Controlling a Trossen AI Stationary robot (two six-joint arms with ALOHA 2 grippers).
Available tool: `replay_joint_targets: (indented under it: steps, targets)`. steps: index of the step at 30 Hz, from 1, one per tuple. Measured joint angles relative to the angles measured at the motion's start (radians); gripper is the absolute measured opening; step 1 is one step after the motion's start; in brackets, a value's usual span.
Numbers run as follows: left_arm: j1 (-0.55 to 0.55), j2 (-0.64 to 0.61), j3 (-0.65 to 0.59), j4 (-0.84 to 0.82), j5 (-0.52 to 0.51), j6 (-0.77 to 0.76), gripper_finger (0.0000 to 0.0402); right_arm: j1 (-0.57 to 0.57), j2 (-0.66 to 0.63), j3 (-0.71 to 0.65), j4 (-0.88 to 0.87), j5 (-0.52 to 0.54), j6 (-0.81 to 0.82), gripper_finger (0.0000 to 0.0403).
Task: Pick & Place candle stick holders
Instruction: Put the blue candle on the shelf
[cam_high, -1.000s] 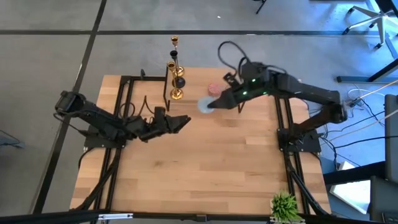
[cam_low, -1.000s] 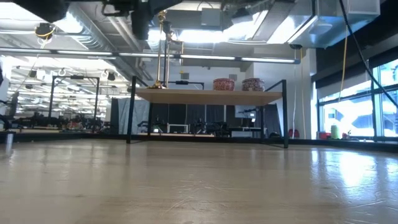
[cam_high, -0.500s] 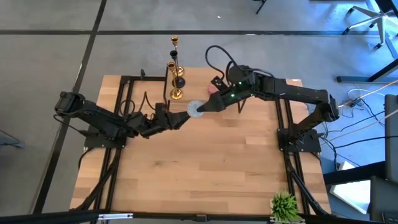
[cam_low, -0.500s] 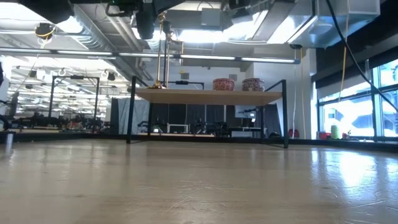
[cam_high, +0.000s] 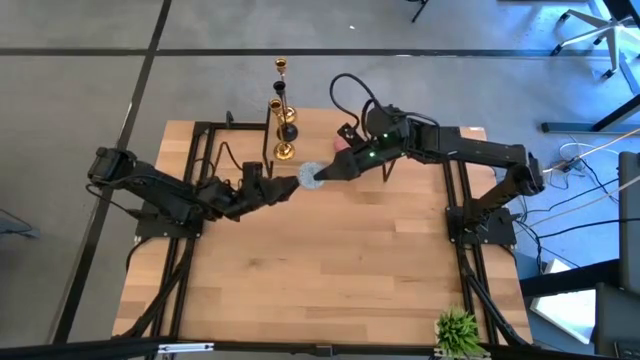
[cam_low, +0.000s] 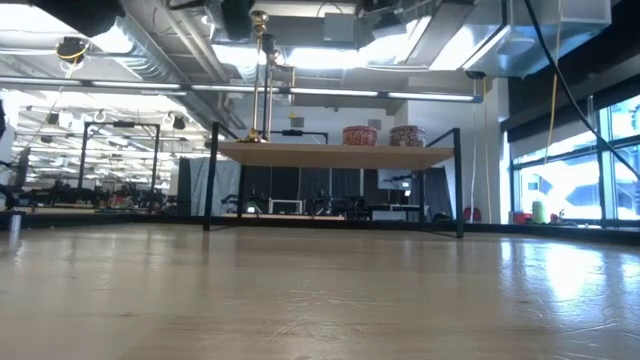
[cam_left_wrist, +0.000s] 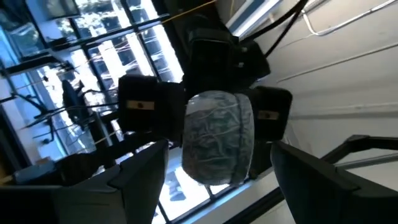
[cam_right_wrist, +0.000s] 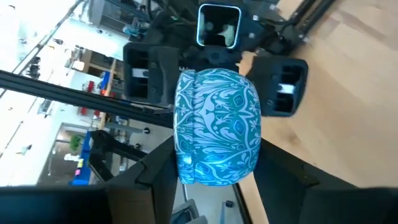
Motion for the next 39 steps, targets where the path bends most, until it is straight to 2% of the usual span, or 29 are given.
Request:
replay_joint_targets:
  steps: [5,28,39]
  targets:
    - [-0.001,-0.001,0.000,0.004,0.015,-0.011,0.0281,0.012,0.002,-0.002,0.062,0.003,0.017,0.0179]
    - [-0.001,0.001,-0.002,0.002,-0.015,0.032,0.0280,0.023,0.044,-0.001,0.084,0.012,0.062,0.0179]
    - [-0.004,0.002,-0.002,0.007,-0.016,0.082,0.0222,0.025,0.057,-0.001,0.085,0.035,0.066,0.0179]
